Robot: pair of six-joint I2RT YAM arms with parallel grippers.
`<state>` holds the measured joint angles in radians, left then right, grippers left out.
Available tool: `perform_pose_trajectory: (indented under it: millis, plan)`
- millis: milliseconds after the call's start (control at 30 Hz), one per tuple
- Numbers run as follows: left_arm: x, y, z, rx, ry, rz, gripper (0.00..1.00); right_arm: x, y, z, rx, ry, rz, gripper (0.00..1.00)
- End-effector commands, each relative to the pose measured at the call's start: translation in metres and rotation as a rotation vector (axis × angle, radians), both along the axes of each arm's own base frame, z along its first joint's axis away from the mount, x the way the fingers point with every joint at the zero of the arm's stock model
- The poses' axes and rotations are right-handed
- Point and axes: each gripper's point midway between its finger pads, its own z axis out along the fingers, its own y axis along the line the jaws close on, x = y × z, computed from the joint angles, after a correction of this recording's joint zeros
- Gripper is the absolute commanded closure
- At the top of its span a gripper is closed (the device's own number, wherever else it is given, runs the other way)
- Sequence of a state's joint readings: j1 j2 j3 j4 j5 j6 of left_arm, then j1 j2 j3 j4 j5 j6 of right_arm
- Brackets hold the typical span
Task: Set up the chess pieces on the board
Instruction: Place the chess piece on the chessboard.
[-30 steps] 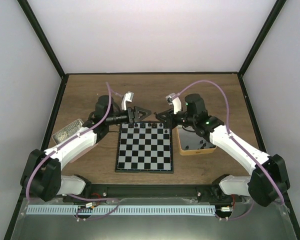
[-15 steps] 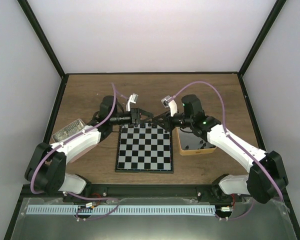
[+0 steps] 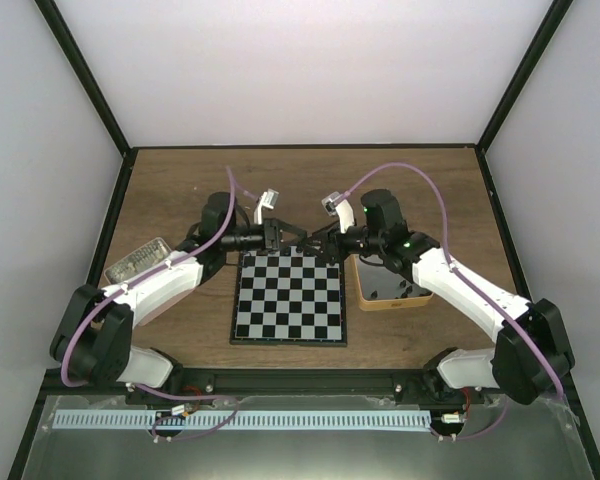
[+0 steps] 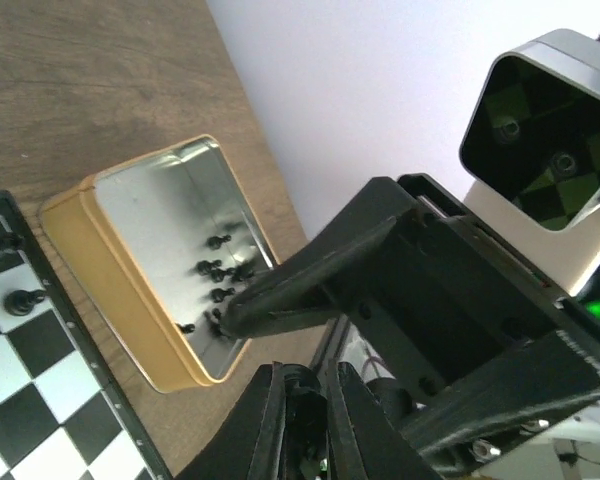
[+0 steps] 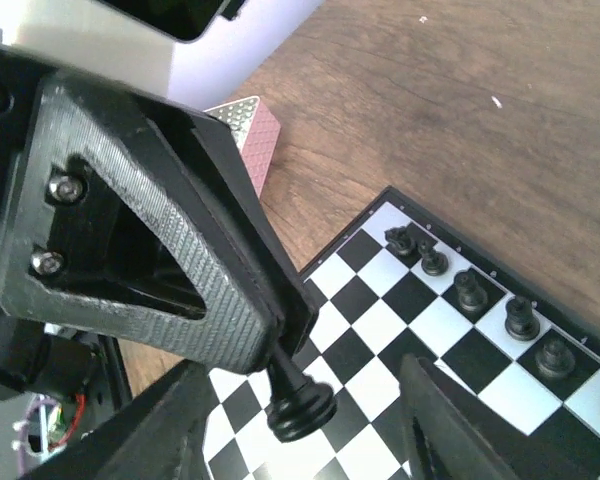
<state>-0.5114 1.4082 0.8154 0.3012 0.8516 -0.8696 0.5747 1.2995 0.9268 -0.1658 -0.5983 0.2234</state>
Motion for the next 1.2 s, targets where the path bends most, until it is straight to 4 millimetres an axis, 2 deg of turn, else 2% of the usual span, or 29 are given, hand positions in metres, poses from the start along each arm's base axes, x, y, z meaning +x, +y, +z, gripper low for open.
perform_pose_trajectory:
  millis: [0, 67, 133, 200, 333, 467, 633, 900, 1167]
  plan:
    - [0.012, 0.005, -0.007, 0.097, -0.056, 0.059, 0.95, 0.010, -0.001, 0.007, -0.028, -0.048, -0.043, 0.40]
    - [0.026, 0.016, -0.021, 0.207, -0.066, 0.144, 0.95, 0.018, -0.009, -0.001, -0.063, -0.049, -0.103, 0.33]
    - [0.040, 0.035, -0.033, 0.334, -0.083, 0.250, 0.95, 0.027, -0.018, -0.008, -0.104, -0.047, -0.178, 0.30]
    - [0.051, 0.059, -0.050, 0.482, -0.088, 0.363, 0.95, 0.036, -0.028, -0.015, -0.143, -0.042, -0.254, 0.29]
    - [0.072, 0.116, -0.067, 0.765, -0.140, 0.596, 0.95, 0.048, -0.041, -0.024, -0.194, -0.038, -0.358, 0.28]
    - [0.077, 0.144, -0.082, 0.902, -0.138, 0.689, 0.95, 0.052, -0.046, -0.031, -0.214, -0.025, -0.397, 0.28]
    - [0.082, 0.153, -0.108, 0.952, -0.081, 0.713, 0.96, 0.054, -0.048, -0.036, -0.226, -0.013, -0.412, 0.28]
    - [0.092, 0.147, -0.144, 0.981, -0.020, 0.672, 0.96, 0.052, -0.051, -0.041, -0.236, -0.004, -0.420, 0.28]
    - [0.088, 0.138, -0.166, 0.972, 0.013, 0.601, 0.95, 0.052, -0.053, -0.044, -0.246, 0.000, -0.428, 0.28]
